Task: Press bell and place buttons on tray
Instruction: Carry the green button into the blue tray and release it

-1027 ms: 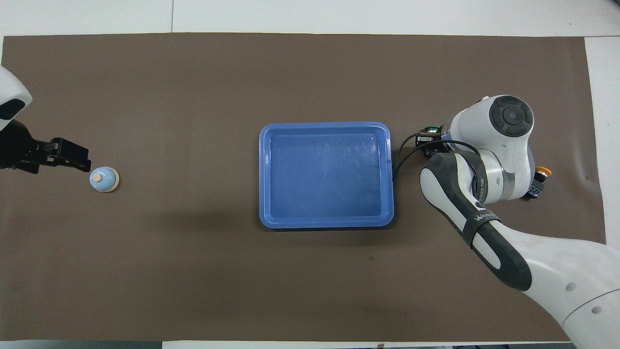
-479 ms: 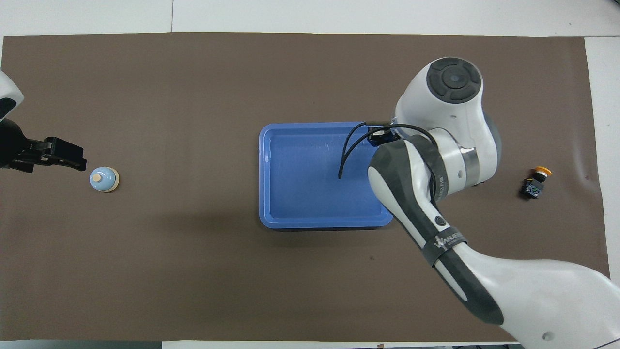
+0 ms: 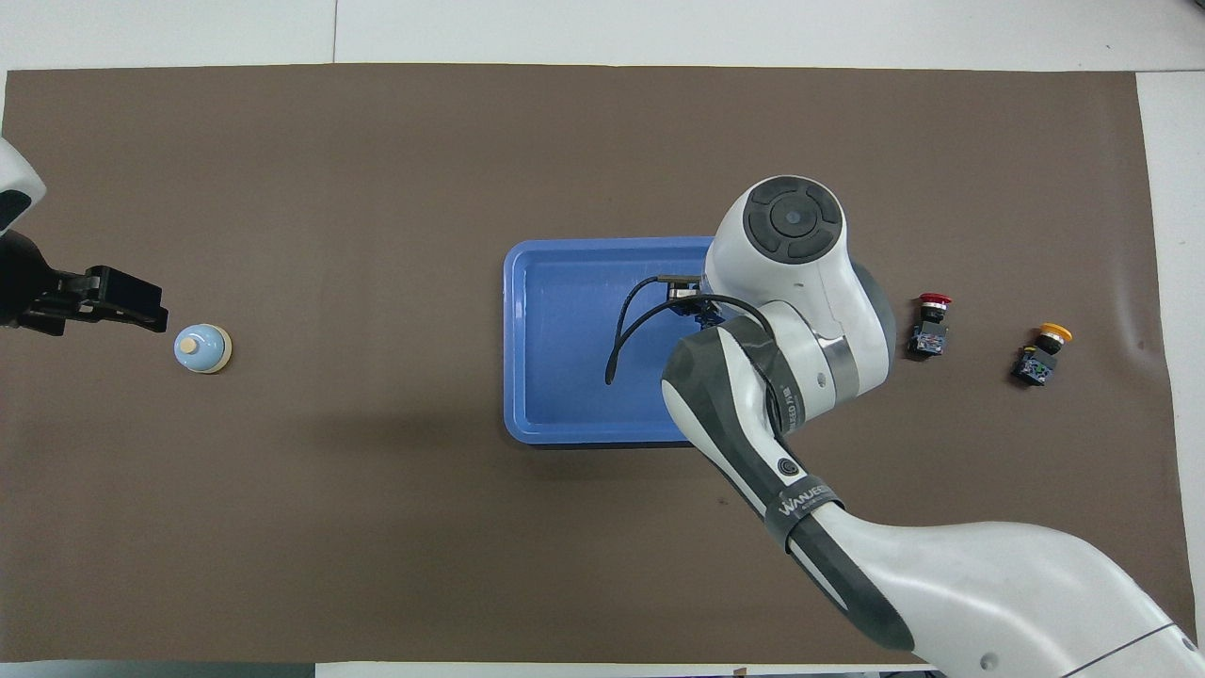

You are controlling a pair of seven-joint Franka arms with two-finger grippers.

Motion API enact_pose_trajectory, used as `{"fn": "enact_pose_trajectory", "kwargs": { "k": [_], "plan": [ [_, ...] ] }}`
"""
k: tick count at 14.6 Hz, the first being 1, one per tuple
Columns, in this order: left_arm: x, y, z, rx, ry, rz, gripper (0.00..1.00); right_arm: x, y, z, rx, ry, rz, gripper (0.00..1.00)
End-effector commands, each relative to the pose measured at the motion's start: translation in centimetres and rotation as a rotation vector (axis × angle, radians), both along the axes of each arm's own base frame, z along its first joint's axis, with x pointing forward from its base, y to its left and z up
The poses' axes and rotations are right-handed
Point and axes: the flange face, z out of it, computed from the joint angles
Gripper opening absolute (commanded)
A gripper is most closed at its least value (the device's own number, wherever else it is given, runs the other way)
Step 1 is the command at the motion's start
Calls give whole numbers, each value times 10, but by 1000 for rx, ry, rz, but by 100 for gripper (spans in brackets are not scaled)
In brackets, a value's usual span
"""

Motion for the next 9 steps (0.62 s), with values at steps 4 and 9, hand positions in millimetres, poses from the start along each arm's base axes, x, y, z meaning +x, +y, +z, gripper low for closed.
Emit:
{"fn": "enact_pose_trajectory", "kwargs": {
  "k": [4, 9],
  "plan": [
    [-4, 2, 5, -11, 8, 15, 100, -29, 7, -21, 4, -5, -37, 0],
    [-4, 2, 5, -11, 8, 15, 100, -29, 4, -23, 3, -7, -88, 100]
  ]
}}
